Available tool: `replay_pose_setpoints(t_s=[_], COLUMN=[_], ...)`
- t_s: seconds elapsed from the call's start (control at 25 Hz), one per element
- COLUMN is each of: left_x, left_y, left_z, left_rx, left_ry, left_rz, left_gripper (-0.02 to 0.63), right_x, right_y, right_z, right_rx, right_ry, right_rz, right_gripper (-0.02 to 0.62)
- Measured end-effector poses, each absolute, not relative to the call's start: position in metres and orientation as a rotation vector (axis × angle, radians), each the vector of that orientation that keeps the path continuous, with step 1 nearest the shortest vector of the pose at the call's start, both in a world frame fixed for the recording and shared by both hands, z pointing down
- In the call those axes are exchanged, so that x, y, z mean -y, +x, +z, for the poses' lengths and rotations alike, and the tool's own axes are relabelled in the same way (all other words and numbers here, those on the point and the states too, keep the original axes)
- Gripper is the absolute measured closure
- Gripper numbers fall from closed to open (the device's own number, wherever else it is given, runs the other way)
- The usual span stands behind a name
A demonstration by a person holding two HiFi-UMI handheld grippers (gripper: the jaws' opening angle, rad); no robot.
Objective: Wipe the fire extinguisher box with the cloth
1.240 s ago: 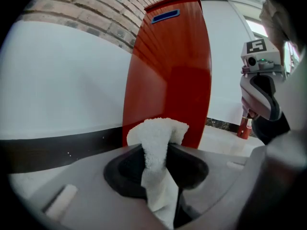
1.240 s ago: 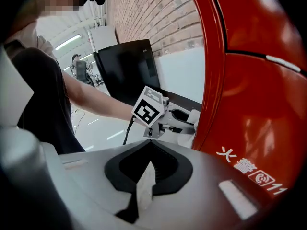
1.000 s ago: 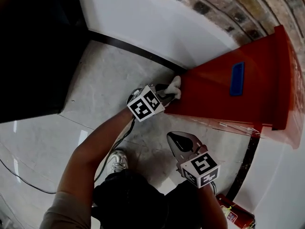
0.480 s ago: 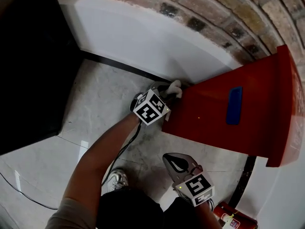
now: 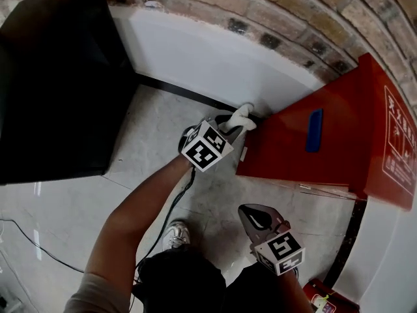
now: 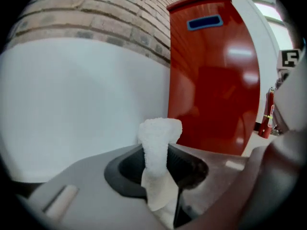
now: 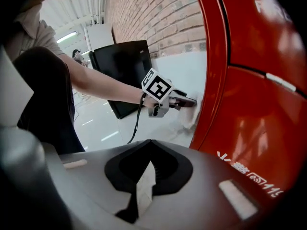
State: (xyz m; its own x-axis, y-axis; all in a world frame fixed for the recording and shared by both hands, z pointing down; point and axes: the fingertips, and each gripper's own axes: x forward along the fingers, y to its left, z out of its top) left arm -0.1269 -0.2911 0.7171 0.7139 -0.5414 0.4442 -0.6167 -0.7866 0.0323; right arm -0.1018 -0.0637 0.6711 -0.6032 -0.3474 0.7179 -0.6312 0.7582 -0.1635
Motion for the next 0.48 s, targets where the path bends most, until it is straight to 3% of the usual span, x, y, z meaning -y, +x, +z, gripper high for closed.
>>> replay_pose_setpoints(t_s=[0.4,0.48], left_x=[0.207,0.186], left_y=[-0.168,-0.164], left_z=[0.508,0.465], left_rx=[0.943,0.924], left_ry=[2.752,2.735], left_rz=[0.616,0.605], left_gripper=[0.492,0.491], right_x=[0.019,0.006], right_y=[-0.086,-0.081], right_z=[0.522,0.484], right_rx=[2.395,2.422], right_ry=[0.691,0.699], right_rz=[0.452,0.487], right_gripper=[0.568,0.53])
